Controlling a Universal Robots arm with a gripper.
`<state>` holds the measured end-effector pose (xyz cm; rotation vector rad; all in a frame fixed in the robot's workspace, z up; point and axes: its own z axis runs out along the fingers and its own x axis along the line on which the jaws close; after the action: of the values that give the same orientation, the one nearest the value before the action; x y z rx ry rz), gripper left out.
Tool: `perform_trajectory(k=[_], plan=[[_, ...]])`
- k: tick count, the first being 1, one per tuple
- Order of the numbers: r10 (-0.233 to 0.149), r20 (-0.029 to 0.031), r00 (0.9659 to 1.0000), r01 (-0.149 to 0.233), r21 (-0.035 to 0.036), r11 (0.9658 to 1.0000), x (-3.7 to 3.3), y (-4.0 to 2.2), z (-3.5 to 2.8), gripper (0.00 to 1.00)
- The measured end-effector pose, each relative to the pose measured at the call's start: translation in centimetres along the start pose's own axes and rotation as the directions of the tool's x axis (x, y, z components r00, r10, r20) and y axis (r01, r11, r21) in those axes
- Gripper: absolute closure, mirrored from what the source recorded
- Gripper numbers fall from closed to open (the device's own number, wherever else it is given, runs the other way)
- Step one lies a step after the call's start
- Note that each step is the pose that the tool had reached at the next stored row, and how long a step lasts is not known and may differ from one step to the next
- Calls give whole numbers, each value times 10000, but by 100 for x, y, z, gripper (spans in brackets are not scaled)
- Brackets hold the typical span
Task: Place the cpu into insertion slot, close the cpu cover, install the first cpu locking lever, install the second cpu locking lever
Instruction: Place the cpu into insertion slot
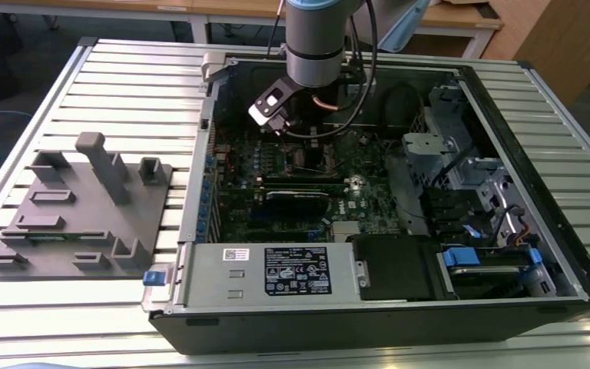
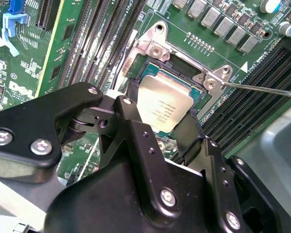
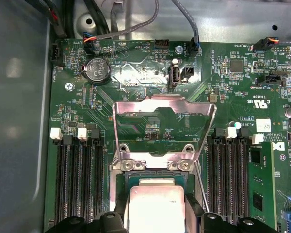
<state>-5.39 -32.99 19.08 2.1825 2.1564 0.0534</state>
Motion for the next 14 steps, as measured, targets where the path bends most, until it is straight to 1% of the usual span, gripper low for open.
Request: perform_trajectory(k=[12,14], plan=[[0,0,10000,0,0,10000,0,0,1,46],[1,-29,10000,-1,0,10000,0,0,1,46]])
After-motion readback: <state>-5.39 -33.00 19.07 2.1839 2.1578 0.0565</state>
